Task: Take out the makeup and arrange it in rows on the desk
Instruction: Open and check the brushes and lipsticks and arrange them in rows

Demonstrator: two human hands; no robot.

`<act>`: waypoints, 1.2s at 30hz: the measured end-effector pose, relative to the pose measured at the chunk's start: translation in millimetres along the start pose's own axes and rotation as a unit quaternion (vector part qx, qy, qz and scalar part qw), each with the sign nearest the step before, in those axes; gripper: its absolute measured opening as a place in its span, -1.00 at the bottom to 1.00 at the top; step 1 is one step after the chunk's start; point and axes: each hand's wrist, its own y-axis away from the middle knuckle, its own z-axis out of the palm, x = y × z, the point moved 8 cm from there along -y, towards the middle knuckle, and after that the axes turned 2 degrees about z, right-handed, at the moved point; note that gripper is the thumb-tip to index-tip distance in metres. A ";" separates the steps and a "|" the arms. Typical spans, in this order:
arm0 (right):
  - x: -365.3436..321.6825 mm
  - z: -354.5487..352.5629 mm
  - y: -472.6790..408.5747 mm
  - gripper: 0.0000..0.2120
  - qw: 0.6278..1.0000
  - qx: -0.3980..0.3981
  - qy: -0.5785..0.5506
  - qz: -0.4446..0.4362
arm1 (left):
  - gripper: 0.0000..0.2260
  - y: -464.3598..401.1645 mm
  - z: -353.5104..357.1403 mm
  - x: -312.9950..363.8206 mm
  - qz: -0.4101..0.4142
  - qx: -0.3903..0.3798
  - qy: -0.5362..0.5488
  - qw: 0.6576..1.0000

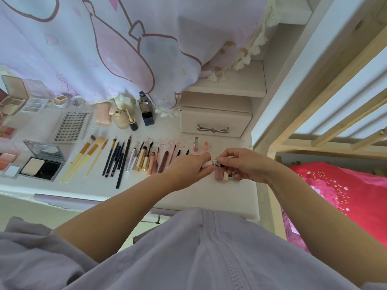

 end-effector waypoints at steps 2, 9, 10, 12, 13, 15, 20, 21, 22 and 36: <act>0.1 1.0 0.2 -0.84 1.000 -0.010 -0.013 0.002 | -0.75 0.8 0.1 -2.6 0.000 0.000 -0.001 1.000; -0.9 3.7 -1.6 -0.85 1.000 -0.004 -0.001 0.002 | -0.74 0.6 -1.0 -5.2 0.009 -0.008 -0.009 1.000; -2.6 3.5 -1.6 -0.90 1.000 -0.006 -0.010 -0.003 | -0.74 0.8 -1.6 -6.5 0.007 -0.008 -0.008 1.000; -4.0 4.4 -1.8 -0.83 1.000 -0.019 -0.025 0.000 | -0.73 0.7 -3.0 -8.5 0.004 -0.006 -0.011 1.000; -3.3 4.7 -2.7 -0.73 0.999 -0.022 -0.028 0.008 | -0.72 0.2 -3.6 -8.9 0.006 -0.003 -0.013 1.000; -2.4 5.1 -3.7 -0.60 0.999 -0.015 -0.014 0.025 | -0.75 -1.1 -3.8 -9.1 0.014 -0.002 -0.015 1.000; -10.2 4.6 -6.1 -0.89 1.000 -0.009 -0.013 0.002 | -0.65 -4.0 -6.7 -13.6 0.005 0.000 -0.010 1.000; -11.0 4.3 -5.9 -0.88 1.000 -0.012 -0.015 0.003 | -0.61 -4.1 -6.9 -14.9 0.002 -0.003 -0.013 1.000; -11.1 4.9 -5.3 -0.82 1.000 -0.014 -0.014 0.008 | -0.59 -4.2 -7.2 -14.9 0.002 -0.004 -0.015 1.000; -15.0 8.3 -7.3 -0.82 1.000 0.011 0.010 -0.005 | -0.72 -3.6 -7.2 -14.4 0.003 -0.009 -0.023 1.000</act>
